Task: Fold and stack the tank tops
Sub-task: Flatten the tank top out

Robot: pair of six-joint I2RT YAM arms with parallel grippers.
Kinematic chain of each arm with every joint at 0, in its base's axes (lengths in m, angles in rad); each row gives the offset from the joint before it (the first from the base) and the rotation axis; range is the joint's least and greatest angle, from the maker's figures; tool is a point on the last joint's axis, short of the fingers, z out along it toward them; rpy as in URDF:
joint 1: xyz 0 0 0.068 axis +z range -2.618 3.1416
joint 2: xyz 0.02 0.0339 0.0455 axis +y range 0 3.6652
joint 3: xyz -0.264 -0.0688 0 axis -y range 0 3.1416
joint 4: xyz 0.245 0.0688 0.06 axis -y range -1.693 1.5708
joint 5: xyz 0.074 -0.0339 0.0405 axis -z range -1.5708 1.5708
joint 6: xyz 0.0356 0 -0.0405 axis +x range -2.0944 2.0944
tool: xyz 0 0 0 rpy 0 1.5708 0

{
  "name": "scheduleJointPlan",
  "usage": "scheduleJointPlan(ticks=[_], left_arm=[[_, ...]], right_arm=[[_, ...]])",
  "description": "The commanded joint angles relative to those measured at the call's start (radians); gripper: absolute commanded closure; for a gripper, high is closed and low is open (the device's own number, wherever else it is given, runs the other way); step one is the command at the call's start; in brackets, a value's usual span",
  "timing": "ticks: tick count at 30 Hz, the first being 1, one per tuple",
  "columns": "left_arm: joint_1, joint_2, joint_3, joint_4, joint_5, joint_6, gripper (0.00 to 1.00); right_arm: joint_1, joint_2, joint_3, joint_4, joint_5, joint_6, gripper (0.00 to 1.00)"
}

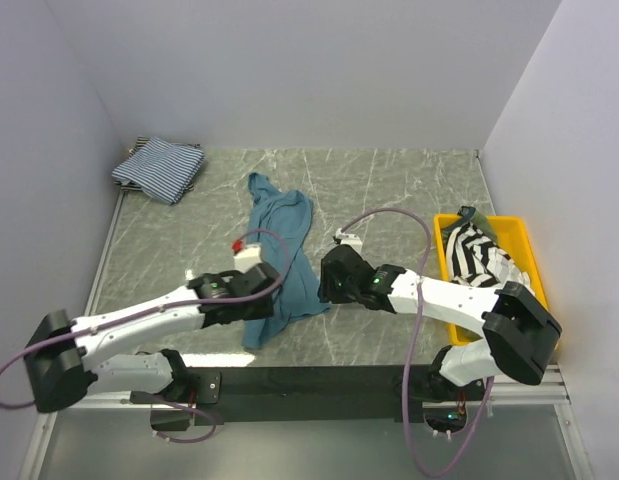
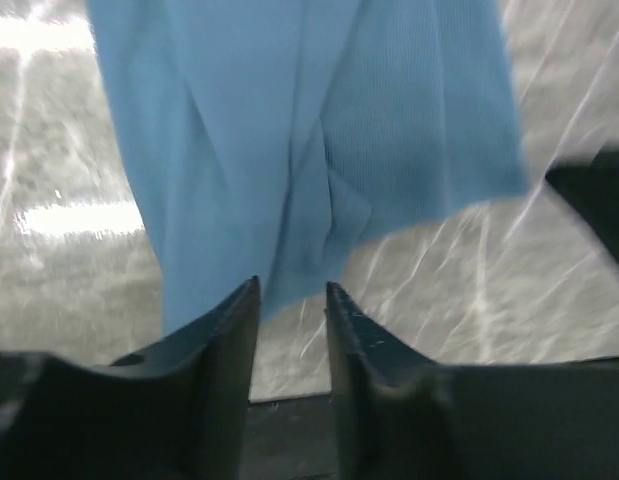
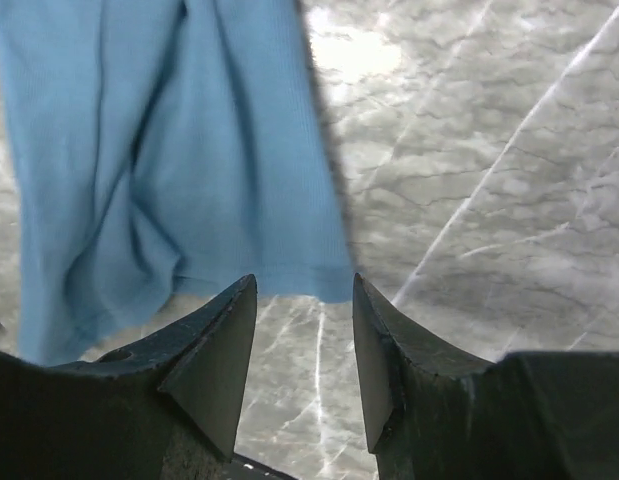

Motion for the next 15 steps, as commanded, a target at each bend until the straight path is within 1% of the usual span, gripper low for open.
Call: scheduleJointPlan(ticks=[1,2,5,11,13,15], left_arm=[[-0.096,0.105,0.091,-0.127,-0.128,-0.036,0.60],[-0.107,0.123,0.100,-0.139,-0.146,-0.033,0.56],[-0.121,0.175,0.122,-0.150,-0.151,-0.020,0.52],[-0.126,0.208,0.123,-0.162,-0.160,-0.022,0.50],[-0.126,0.214,0.109,-0.141,-0.136,-0.008,0.49],[-0.126,0.215,0.085,-0.116,-0.090,0.001,0.49]], right_arm=[[-0.010,0.018,-0.004,0.099,-0.039,-0.001,0.50],[-0.008,0.034,0.000,0.105,-0.045,-0.002,0.50],[-0.010,0.089,0.001,0.119,-0.063,-0.004,0.49],[-0.008,0.164,0.000,0.115,-0.051,0.010,0.50],[-0.010,0.169,-0.007,0.115,-0.043,0.016,0.50],[-0.010,0.167,-0.019,0.131,-0.043,0.028,0.53]])
